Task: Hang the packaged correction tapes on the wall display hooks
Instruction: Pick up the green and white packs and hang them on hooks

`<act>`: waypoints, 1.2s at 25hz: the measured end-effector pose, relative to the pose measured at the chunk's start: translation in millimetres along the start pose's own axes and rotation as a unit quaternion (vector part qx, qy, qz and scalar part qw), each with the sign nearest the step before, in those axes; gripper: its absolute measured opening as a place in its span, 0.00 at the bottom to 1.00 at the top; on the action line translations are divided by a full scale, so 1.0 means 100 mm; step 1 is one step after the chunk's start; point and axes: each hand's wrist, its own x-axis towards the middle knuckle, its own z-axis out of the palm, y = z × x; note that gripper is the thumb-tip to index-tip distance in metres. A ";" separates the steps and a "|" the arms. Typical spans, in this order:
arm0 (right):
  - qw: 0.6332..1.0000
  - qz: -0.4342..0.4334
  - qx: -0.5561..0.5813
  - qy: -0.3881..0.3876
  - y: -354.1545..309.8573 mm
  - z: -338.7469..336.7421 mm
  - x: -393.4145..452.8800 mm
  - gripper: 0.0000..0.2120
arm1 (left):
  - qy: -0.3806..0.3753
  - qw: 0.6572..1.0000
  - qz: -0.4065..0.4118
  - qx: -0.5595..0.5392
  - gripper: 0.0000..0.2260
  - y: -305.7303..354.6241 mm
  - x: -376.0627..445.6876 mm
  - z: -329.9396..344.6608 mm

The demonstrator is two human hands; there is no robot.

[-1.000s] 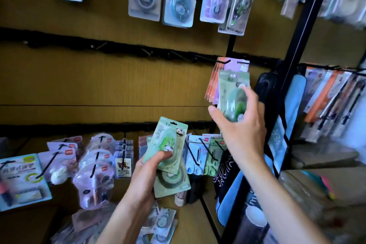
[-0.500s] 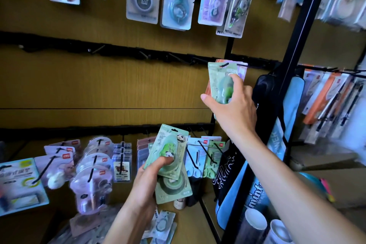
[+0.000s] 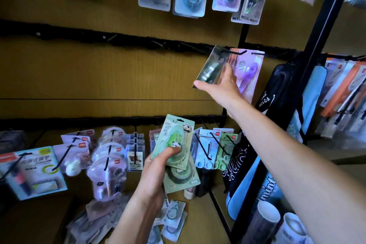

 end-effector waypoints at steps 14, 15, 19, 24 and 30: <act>0.993 0.020 -0.015 -0.111 0.20 0.47 -1.42 0.27 | -0.075 0.964 0.178 0.180 0.18 -0.02 -0.14 0.06; 0.994 0.024 0.002 -0.104 0.23 0.44 -1.42 0.27 | -0.088 0.972 0.153 0.156 0.17 -0.03 -0.14 0.05; 0.995 -0.021 0.071 0.059 0.28 0.17 -1.34 0.34 | -0.042 0.998 0.044 0.017 0.17 -0.08 -0.05 0.01; 0.971 -0.080 -0.011 0.224 0.21 -0.40 -0.80 0.38 | -0.012 0.998 0.012 -0.057 0.26 -0.06 -0.01 -0.01; 0.966 -0.085 -0.129 0.209 0.19 -0.48 -0.56 0.40 | -0.009 0.998 0.027 -0.064 0.24 -0.07 0.00 0.06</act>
